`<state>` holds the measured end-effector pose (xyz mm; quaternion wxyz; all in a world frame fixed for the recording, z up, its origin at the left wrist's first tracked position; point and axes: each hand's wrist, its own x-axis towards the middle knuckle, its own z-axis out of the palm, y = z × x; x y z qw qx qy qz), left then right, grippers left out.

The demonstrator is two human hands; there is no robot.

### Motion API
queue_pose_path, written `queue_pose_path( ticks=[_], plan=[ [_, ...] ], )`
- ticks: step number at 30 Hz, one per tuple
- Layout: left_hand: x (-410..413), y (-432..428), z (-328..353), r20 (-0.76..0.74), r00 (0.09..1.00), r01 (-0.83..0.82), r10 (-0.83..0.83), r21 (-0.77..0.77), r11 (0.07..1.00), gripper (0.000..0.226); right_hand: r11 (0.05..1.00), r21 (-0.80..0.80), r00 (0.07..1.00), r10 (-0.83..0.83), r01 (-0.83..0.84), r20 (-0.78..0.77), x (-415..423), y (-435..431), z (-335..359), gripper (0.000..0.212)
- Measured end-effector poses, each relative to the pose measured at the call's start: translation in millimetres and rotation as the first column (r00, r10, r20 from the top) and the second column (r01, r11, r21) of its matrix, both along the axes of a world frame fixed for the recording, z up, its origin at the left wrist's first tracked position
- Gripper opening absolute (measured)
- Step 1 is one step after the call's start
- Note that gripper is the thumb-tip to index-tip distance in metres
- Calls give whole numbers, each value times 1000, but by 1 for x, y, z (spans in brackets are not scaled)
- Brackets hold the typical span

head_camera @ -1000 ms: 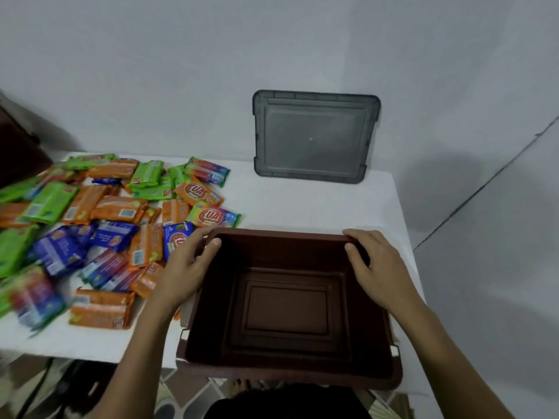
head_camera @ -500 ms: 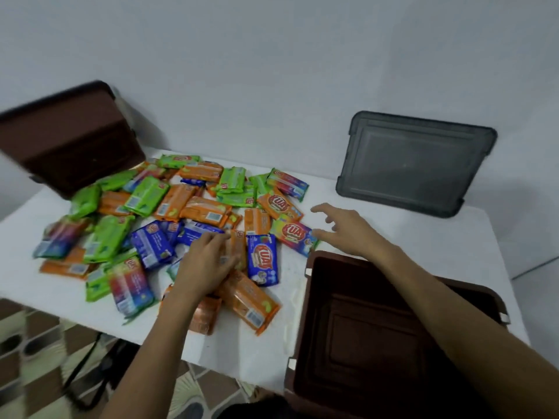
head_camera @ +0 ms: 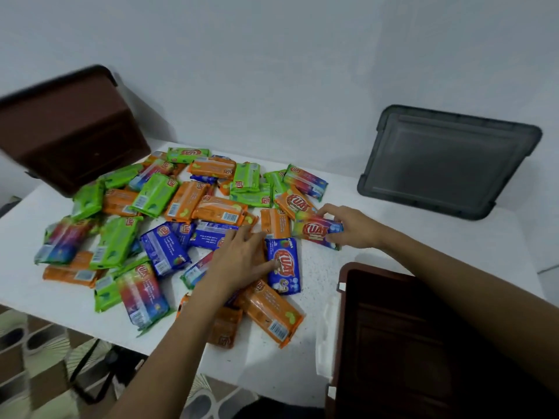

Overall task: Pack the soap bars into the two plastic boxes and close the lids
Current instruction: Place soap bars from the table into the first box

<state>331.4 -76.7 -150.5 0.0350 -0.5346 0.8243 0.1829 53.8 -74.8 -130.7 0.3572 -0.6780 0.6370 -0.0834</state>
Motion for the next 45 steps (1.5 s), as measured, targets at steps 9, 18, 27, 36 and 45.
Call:
queue_pose_path(
  ticks=[9, 18, 27, 36, 45],
  plan=[
    [-31, 18, -6, -37, 982, -187, 186, -8, 982, 63, 983, -96, 970, -134, 156, 203, -14, 19, 15, 32],
    [-29, 17, 8, -338, 925, -131, 172, 138, 982, 41, 812, -408, 901, -310, 417, 304, -17, 75, 48, 26],
    [-37, 43, 56, -853, 423, -72, 306, 305, 950, 28, 719, -376, 773, -353, 585, 528, -27, 190, 89, 25],
    [-76, 96, 66, -907, 79, -22, 414, 414, 910, 38, 881, -74, 804, -388, 466, 450, -32, 251, 61, 39],
    [-91, 108, 53, -910, 207, 58, 360, 378, 924, 44, 870, 170, 768, -490, 463, 413, -21, 218, -12, 27]
  ],
)
